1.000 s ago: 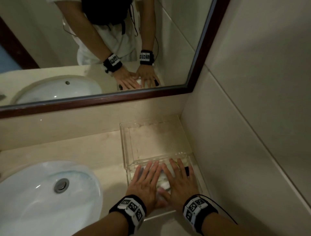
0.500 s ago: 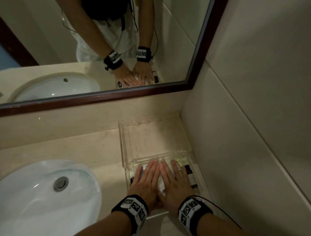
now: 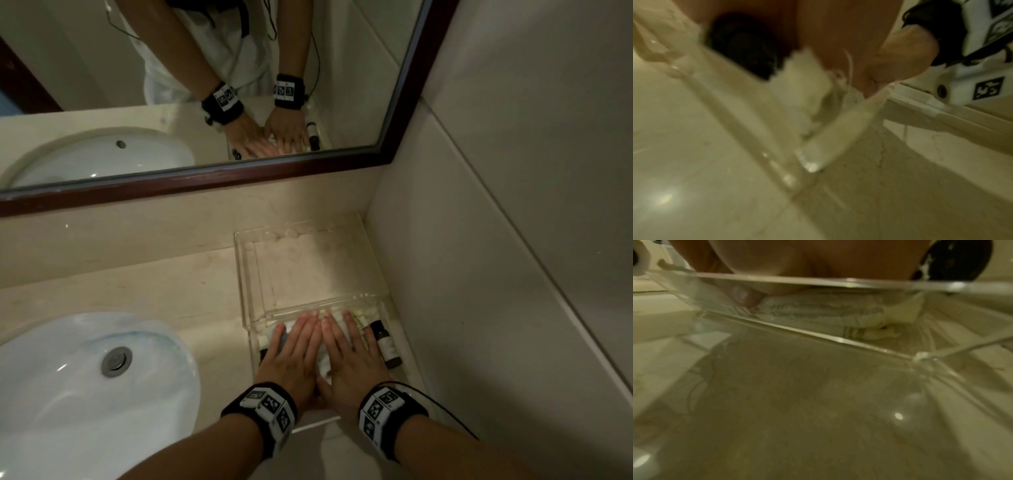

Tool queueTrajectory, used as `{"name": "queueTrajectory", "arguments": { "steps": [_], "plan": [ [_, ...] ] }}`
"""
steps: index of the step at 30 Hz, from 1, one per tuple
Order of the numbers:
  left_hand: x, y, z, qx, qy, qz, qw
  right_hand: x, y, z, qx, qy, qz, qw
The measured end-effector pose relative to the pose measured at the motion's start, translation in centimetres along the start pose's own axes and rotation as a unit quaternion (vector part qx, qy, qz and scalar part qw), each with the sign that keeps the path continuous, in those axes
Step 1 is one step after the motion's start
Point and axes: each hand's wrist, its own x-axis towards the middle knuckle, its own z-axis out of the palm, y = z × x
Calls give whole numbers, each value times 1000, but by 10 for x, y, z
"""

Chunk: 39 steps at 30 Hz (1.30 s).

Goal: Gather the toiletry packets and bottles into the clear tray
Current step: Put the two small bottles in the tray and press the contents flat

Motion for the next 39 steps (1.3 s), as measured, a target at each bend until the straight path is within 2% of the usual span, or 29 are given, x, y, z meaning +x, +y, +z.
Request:
{"name": "queueTrajectory", "arguments": {
  "steps": [3, 9, 15, 19, 27, 33, 36, 39],
  "plan": [
    [-4, 3, -9, 5, -17, -12, 1000, -2, -2, -5, -2, -16, 4, 1000],
    [-23, -2, -13, -26, 31, -39, 998, -13, 7, -23, -1, 1, -25, 1000],
    [-25, -9, -7, -31, -9, -56, 998, -13, 26, -12, -2, -26, -2, 1000],
    [-23, -6, -3, -13, 6, -59, 998, -13, 21, -7, 1, -24, 21, 999],
    [-21, -7, 2, -18, 13, -40, 999, -15, 21, -6, 13, -7, 24, 1000],
    [-15, -7, 9, -24, -12, -45, 999, -13, 20, -5, -1, 5, 23, 1000],
    [-15, -8, 11, -18, -29, -42, 999, -12, 19, -5, -1, -2, 24, 1000],
    [-16, -2, -7, -4, -20, -62, 998, -12, 19, -5, -1, -28, 33, 999]
  ]
}}
